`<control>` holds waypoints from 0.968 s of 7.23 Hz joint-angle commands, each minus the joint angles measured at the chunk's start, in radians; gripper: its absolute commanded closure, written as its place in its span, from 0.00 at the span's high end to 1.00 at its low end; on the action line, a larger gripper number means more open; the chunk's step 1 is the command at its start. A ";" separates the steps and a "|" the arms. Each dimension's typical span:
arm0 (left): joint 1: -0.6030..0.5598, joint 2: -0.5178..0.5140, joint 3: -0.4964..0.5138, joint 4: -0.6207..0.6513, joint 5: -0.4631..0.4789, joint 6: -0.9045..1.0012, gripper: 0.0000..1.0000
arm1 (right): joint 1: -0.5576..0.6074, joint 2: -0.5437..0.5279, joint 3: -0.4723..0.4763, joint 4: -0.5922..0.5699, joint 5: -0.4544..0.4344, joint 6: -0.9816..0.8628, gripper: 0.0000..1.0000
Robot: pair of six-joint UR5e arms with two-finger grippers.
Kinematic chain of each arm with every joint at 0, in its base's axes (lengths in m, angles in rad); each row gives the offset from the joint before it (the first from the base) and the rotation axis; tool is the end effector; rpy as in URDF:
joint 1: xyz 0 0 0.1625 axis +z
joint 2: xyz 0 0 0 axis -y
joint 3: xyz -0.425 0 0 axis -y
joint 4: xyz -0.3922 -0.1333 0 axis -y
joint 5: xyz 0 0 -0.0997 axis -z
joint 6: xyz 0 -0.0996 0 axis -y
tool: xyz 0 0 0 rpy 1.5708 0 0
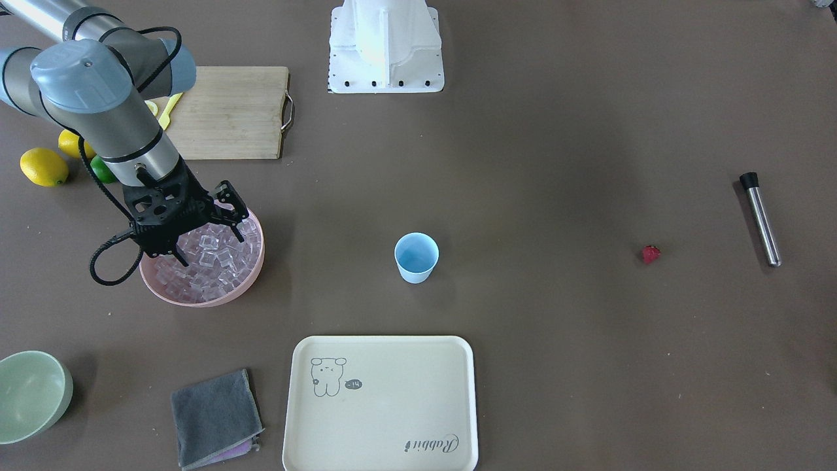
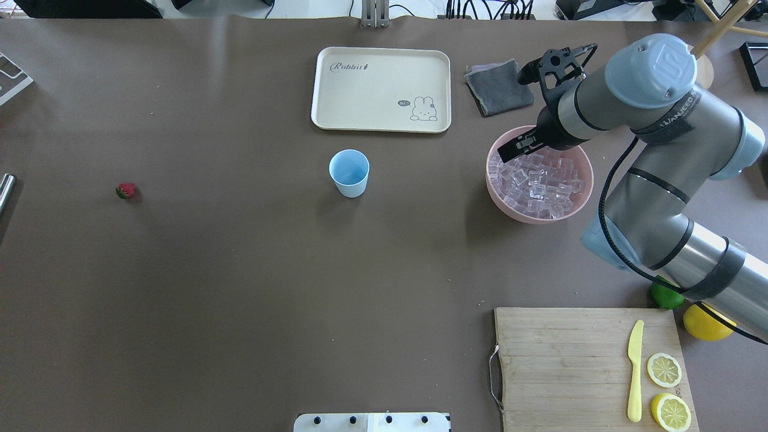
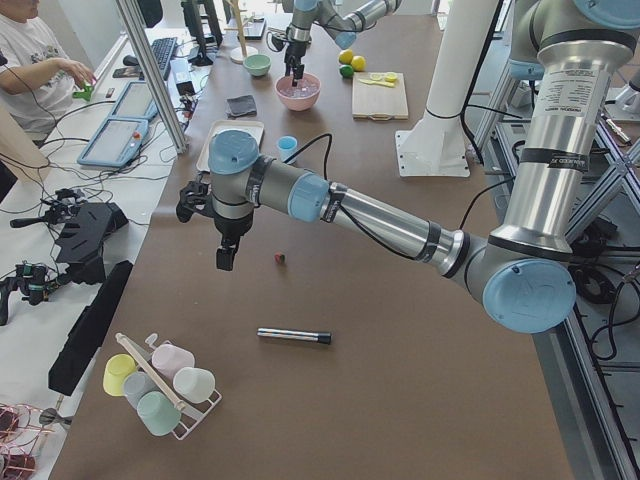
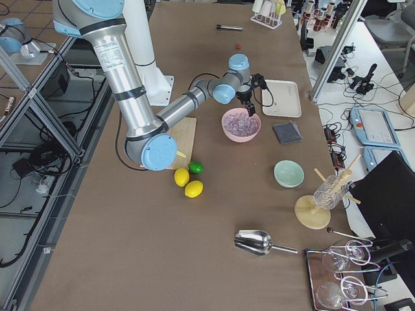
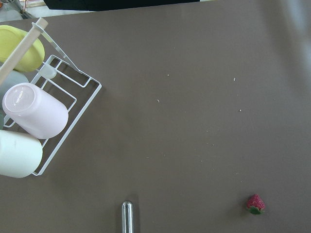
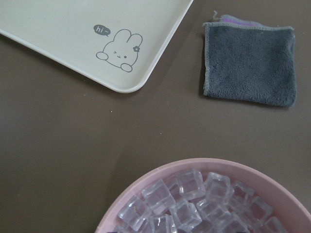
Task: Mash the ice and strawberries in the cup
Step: 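Move the right gripper over the pink bowl and lower into the ice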
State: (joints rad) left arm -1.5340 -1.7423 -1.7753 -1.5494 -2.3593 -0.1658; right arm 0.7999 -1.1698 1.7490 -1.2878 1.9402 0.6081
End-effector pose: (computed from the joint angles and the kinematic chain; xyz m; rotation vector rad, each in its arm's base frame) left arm -0.0422 -0.5571 0.4685 0.2551 0.8093 0.0186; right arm -0.3688 -0.5194 0.3239 0.4387 -0.8118 -0.3103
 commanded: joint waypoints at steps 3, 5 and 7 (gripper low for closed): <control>0.006 -0.002 0.020 -0.008 0.000 0.003 0.98 | -0.038 0.005 -0.072 -0.004 -0.044 -0.007 0.76; 0.006 -0.006 0.020 -0.005 -0.002 0.003 0.98 | -0.039 0.013 -0.098 0.001 -0.063 -0.008 0.76; 0.006 -0.011 0.025 -0.006 -0.002 0.002 0.98 | -0.041 0.013 -0.100 0.001 -0.064 -0.008 0.76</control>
State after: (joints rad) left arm -1.5279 -1.7510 -1.7537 -1.5537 -2.3607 -0.1636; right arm 0.7607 -1.1580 1.6503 -1.2872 1.8772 0.5994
